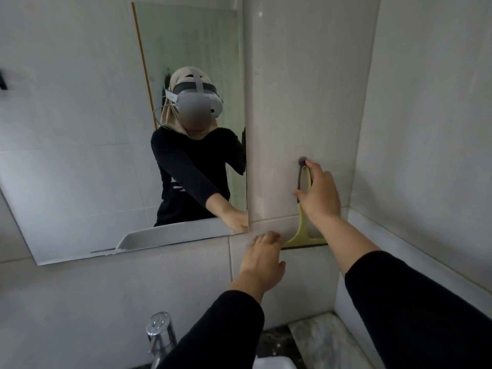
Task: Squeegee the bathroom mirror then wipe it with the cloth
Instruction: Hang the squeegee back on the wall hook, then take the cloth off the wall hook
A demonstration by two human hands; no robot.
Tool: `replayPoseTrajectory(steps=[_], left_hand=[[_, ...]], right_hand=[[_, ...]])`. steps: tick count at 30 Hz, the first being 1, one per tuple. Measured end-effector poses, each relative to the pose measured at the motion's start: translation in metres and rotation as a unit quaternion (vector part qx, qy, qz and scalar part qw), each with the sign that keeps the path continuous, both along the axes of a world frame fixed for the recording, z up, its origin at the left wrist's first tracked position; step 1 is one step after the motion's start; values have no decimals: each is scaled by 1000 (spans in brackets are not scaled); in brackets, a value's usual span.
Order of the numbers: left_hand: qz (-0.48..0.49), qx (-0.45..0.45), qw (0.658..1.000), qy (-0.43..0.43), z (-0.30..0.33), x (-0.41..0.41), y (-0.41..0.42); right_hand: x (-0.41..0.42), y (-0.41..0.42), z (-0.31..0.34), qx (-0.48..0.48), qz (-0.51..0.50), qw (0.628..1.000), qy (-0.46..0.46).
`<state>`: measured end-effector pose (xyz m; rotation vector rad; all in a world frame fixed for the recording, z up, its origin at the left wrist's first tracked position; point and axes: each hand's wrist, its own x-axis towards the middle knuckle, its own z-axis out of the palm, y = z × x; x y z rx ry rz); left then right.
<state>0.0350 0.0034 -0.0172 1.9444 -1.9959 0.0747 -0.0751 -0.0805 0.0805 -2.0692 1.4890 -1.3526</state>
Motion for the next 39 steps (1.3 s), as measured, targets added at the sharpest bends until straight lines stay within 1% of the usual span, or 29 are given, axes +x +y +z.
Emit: replayPoseTrajectory(steps=[3,7,9,12,18,20,22,25,28,31,33,35,39], left_hand=[[3,-3,999,40,21,4,8],[25,13,999,43,51,19,35],[36,11,999,37,63,32,56],[66,-20,996,56,78,62,95],[169,-70,982,42,102,153,200],[212,-91,973,32,108,187,237],[247,-130,960,25,111,222,273],[306,-190,932,31,112,273,323],[346,-239,905,56,107,325,363],[373,-251,889,85,105,373,389],[387,-248,883,98,103,399,398],[392,-235,882,117,101,419,399],[359,-217,896,145,87,448,388]], right_hand=[[-4,13,8,7,-27,998,57],[4,43,18,-34,-39,995,82],[15,62,23,-35,-3,994,108],[43,93,29,-29,89,984,153],[134,166,33,-35,230,958,168],[169,193,34,-41,271,947,167],[206,221,32,-50,313,934,162],[264,266,28,-54,372,914,156],[323,306,25,-47,425,892,145],[378,337,24,-55,448,883,126],[409,350,22,-64,451,883,109],[435,358,19,-69,440,892,80],[472,365,10,-91,352,932,7]])
